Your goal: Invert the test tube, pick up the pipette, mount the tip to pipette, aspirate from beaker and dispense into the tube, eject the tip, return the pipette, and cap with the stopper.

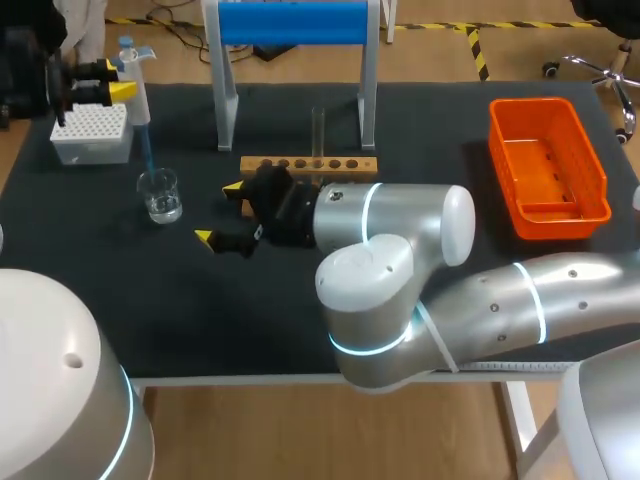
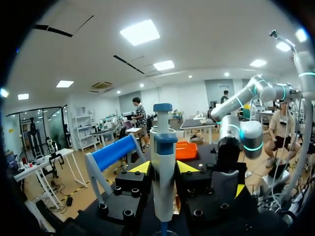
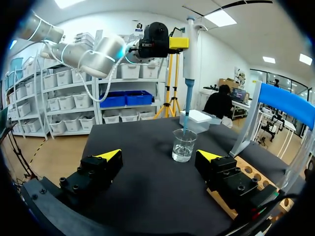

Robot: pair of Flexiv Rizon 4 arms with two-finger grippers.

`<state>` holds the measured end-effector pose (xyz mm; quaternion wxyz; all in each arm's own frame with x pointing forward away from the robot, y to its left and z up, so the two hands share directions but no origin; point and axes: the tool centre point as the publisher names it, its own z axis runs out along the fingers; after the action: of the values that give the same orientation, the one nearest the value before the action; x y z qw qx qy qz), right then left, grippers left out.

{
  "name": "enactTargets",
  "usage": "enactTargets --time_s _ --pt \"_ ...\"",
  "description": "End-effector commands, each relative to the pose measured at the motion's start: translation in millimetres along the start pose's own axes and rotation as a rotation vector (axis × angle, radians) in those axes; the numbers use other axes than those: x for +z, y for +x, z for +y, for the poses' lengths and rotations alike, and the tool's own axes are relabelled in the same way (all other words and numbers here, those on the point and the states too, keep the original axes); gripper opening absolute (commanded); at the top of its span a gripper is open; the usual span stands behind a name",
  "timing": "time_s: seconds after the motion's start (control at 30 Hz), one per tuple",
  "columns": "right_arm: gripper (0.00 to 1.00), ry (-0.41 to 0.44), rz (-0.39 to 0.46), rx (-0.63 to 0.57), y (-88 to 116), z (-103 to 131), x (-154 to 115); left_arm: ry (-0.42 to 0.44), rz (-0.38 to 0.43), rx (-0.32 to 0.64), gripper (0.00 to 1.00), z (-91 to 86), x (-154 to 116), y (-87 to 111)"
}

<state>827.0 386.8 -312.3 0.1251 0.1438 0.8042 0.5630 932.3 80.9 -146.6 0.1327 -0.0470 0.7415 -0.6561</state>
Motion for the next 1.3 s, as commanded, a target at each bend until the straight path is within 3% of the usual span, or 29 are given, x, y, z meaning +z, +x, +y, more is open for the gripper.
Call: enactTargets --time_s 0.03,0.8,1.3 --pt "1.00 -0.001 0.000 0.000 0.1 -0.1 0.5 0.004 0.000 0.002 0.00 9.9 2.1 -2.6" --pt "1.00 -0.001 0.000 0.000 0.1 -0.1 0.5 0.025 -0.012 -0.017 0.00 46.1 5.9 -9.6" --pt "1.00 -0.001 0.000 0.000 0.1 -0.1 0.5 0.041 -0.034 -0.021 0.00 52.6 0.8 -5.3"
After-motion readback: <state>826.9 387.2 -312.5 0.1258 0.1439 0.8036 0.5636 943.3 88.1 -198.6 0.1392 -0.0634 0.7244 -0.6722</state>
